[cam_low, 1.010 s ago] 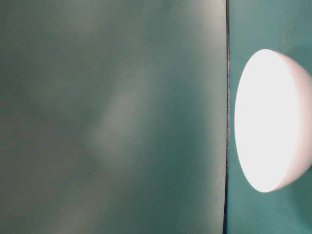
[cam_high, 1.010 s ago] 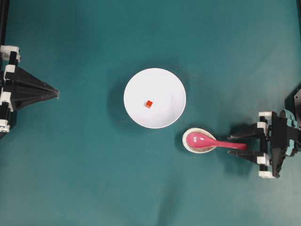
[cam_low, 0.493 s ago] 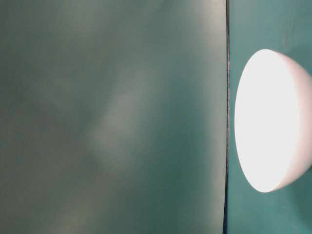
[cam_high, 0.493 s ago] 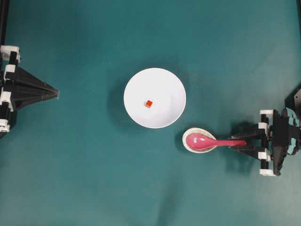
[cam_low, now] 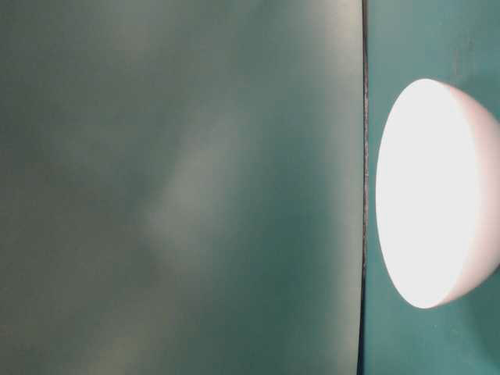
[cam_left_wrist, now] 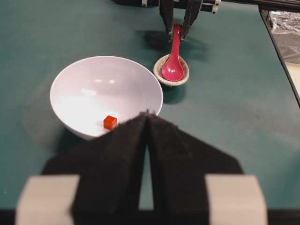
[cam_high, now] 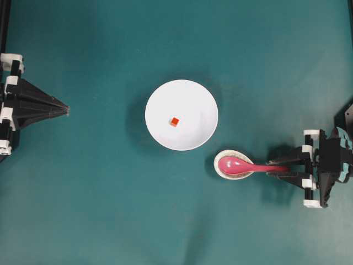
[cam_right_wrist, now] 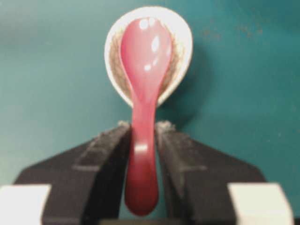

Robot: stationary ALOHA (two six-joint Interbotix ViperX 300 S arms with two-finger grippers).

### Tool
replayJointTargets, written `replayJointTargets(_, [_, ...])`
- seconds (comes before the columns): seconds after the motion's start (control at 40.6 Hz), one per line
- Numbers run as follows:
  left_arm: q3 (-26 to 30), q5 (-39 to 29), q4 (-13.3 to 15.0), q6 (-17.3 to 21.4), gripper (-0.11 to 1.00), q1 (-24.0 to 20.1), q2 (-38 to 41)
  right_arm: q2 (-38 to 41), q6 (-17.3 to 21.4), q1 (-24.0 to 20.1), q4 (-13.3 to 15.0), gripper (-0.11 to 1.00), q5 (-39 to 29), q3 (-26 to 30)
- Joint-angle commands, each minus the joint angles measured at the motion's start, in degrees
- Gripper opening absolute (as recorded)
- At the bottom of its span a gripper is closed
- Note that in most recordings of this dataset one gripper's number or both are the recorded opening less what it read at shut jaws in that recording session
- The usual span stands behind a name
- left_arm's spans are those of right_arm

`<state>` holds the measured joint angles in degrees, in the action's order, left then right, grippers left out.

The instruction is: Grip the spoon and scoop the red block from the bowl with right arm.

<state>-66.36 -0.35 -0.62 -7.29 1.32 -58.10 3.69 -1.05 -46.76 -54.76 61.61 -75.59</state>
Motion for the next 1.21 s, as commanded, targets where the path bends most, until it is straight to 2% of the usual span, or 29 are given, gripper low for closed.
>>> replayJointTargets(0.0, [1.67, 0.26, -0.18, 0.00, 0.00, 0.18, 0.44, -0.97, -0.09, -0.26, 0.00, 0.32, 1.58, 0.44])
replayJointTargets(0.123, [1.67, 0.26, -0.09, 0.00, 0.00, 0.18, 0.44, -3.16, -1.14, -0.35, 0.00, 0.24, 1.93, 0.44])
replayJointTargets(0.345, [1.67, 0.44, -0.18, 0.00, 0.00, 0.18, 0.35, -7.56, -6.15, -0.26, -0.09, 0.23, 0.97, 0.26])
replayJointTargets(0.468, [1.76, 0.79, -0.18, 0.00, 0.00, 0.18, 0.35, -12.48, -9.05, 0.26, 0.00, 0.23, 0.79, 0.88])
replayJointTargets(0.567, [1.76, 0.79, -0.18, 0.00, 0.00, 0.18, 0.26, -18.81, -11.07, 2.46, 0.00, 0.23, -1.23, 2.46])
replayJointTargets(0.665, [1.76, 0.97, -0.18, 0.00, 0.00, 0.18, 0.26, -26.37, -12.22, 7.56, -0.18, 0.23, -6.77, 5.80])
replayJointTargets(0.739, [1.76, 0.97, -0.18, 0.00, 0.00, 0.18, 0.18, -31.82, -12.66, 13.36, -0.18, 0.23, -14.41, 8.79])
replayJointTargets(0.838, [1.76, 0.97, -0.18, 0.00, 0.00, 0.09, 0.00, -38.23, -13.54, 25.84, -0.09, 0.23, -32.61, 13.89])
replayJointTargets(0.887, [1.85, 0.88, -0.18, 0.09, 0.00, 0.18, 0.09, -39.20, -14.06, 31.11, 0.00, 0.23, -40.43, 15.64])
replayJointTargets(0.961, [1.67, 0.53, -0.18, 0.18, 0.00, 0.18, 0.18, -39.20, -15.21, 41.75, 0.26, 0.23, -55.99, 18.98])
replayJointTargets(1.035, [1.67, 0.26, -0.18, 0.70, 0.00, 0.09, 0.44, -36.83, -15.91, 50.36, 1.85, 0.23, -69.52, 22.59])
replayJointTargets(1.109, [1.67, 0.26, -0.18, 1.05, 0.00, 0.18, 0.53, -33.40, -15.91, 55.37, 4.39, 0.23, -77.96, 25.93])
replayJointTargets(1.183, [1.58, 0.00, -0.18, 1.14, 0.00, 0.18, 0.62, -29.36, -15.91, 57.39, 7.82, 0.23, -83.14, 29.53])
